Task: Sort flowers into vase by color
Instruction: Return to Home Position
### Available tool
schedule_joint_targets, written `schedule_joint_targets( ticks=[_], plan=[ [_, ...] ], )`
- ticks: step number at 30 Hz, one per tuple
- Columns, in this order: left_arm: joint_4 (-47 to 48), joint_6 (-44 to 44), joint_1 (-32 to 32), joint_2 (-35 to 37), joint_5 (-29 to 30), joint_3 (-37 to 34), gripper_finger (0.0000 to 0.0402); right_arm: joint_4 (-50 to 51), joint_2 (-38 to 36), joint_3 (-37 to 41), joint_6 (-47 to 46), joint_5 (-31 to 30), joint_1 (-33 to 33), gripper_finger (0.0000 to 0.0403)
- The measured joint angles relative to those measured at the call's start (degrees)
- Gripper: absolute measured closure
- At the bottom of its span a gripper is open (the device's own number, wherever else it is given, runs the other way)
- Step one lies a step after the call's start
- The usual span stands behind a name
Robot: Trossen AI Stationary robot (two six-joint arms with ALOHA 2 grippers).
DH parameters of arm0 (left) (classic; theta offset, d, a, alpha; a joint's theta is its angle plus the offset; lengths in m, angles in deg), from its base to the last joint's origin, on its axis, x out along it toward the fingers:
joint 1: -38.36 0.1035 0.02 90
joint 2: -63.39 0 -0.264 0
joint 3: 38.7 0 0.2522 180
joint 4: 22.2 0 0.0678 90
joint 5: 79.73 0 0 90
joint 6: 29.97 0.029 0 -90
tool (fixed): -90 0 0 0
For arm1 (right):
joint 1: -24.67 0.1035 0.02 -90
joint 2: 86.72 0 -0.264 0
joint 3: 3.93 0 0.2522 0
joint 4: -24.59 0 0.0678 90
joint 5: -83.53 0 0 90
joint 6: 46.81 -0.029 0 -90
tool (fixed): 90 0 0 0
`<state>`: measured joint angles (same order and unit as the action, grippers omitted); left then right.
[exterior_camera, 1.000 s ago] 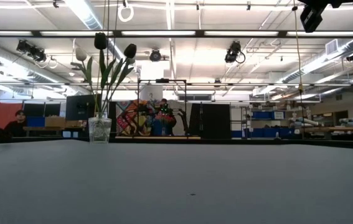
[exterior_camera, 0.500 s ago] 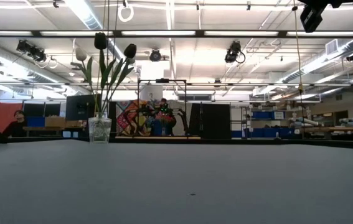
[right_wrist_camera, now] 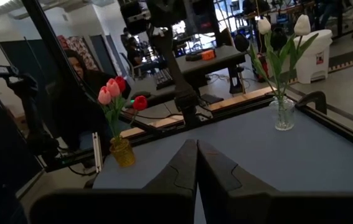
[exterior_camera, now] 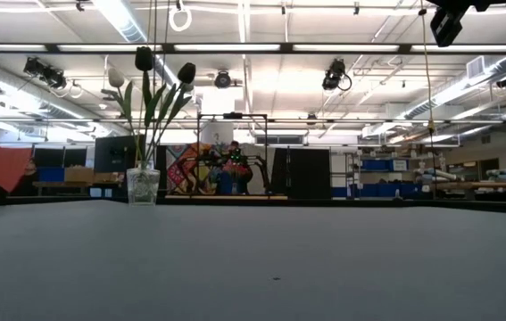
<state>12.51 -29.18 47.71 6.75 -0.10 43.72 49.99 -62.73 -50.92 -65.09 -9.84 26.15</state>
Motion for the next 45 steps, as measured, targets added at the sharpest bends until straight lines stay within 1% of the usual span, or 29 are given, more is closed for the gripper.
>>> schedule_joint_targets(
  ticks=[3, 6, 9, 13, 16, 18, 21, 22, 23, 26, 27, 28, 31, 33, 36, 38, 40, 42, 45],
  plan=[
    [-4.2, -3.8, 0.9, 2.1, -1.9, -6.0, 0.0396, 0.0, 0.0, 0.0, 0.0, 0.0, 0.0, 0.0384],
    [-10.0, -7.0, 0.9, 3.9, -1.9, -12.7, 0.0396, 0.0, 0.0, 0.0, 0.0, 0.0, 0.0, 0.0384],
    [-17.2, -8.3, 0.9, 6.6, -1.0, -17.5, 0.0396, 0.0, 0.0, 0.0, 0.6, -0.7, 0.0, 0.0384],
    [-18.3, -7.0, 0.9, 10.2, 2.9, -22.4, 0.0397, -1.2, 0.5, 0.0, 1.7, -7.1, 0.0, 0.0384],
    [-18.7, -5.6, 0.9, 13.9, 4.3, -25.7, 0.0397, -3.6, 0.9, 0.0, 0.0, -8.9, -0.1, 0.0384],
    [-18.7, -5.0, 0.8, 16.4, 4.5, -28.6, 0.0397, -5.7, 1.4, 0.0, 0.8, -9.8, -0.1, 0.0384],
    [-19.5, -0.6, -0.2, 21.3, 3.4, -35.1, 0.0397, -13.1, 3.5, -0.1, 0.2, -15.8, -0.2, 0.0384],
    [-21.1, -0.7, -0.5, 23.1, 3.2, -37.5, 0.0397, -15.7, 4.6, -0.1, 0.5, -16.8, -0.2, 0.0384],
    [-23.5, -1.8, -0.8, 24.9, 3.1, -39.7, 0.0397, -17.9, 6.0, -0.1, 1.6, -15.9, -0.5, 0.0384],
    [-27.5, -4.6, -0.8, 29.6, 3.2, -44.8, 0.0397, -24.0, 12.3, -0.1, 6.1, -7.4, -1.1, 0.0384],
    [-27.6, -4.8, -0.8, 30.6, 3.2, -45.7, 0.0397, -25.6, 14.6, -0.1, 6.3, -6.2, -1.3, 0.0384],
    [-27.6, -4.6, -0.8, 31.5, 3.2, -46.5, 0.0397, -26.5, 16.9, -0.1, 6.4, -6.2, -1.7, 0.0384],
    [-27.3, -3.3, -0.9, 33.2, 3.2, -47.6, 0.0397, -26.6, 22.6, -0.3, 6.1, -7.9, -2.8, 0.0384],
    [-27.7, -1.0, -0.8, 34.4, 3.3, -47.6, 0.0397, -26.6, 25.6, -0.4, 5.9, -8.1, -3.4, 0.0386],
    [-27.6, -0.1, -0.8, 35.8, 5.2, -47.6, 0.0397, -26.8, 28.2, -0.4, 6.1, -6.5, -3.6, 0.039],
    [-26.4, 0.0, -0.8, 36.6, 5.4, -47.6, 0.0397, -26.5, 27.7, -0.4, 6.3, -5.9, -3.6, 0.0391],
    [-24.9, 0.0, -0.9, 37.4, 5.4, -47.6, 0.0397, -23.9, 25.6, -0.4, 6.4, -6.0, -4.1, 0.0391],
    [-23.0, -0.1, -0.9, 37.8, 5.4, -47.6, 0.0397, -22.1, 22.1, 1.0, 6.4, -6.4, -5.0, 0.0391],
    [-22.9, -0.7, -1.0, 37.9, 5.3, -47.6, 0.0397, -22.2, 15.4, 5.1, 6.3, -5.6, -6.4, 0.0391]
  ],
)
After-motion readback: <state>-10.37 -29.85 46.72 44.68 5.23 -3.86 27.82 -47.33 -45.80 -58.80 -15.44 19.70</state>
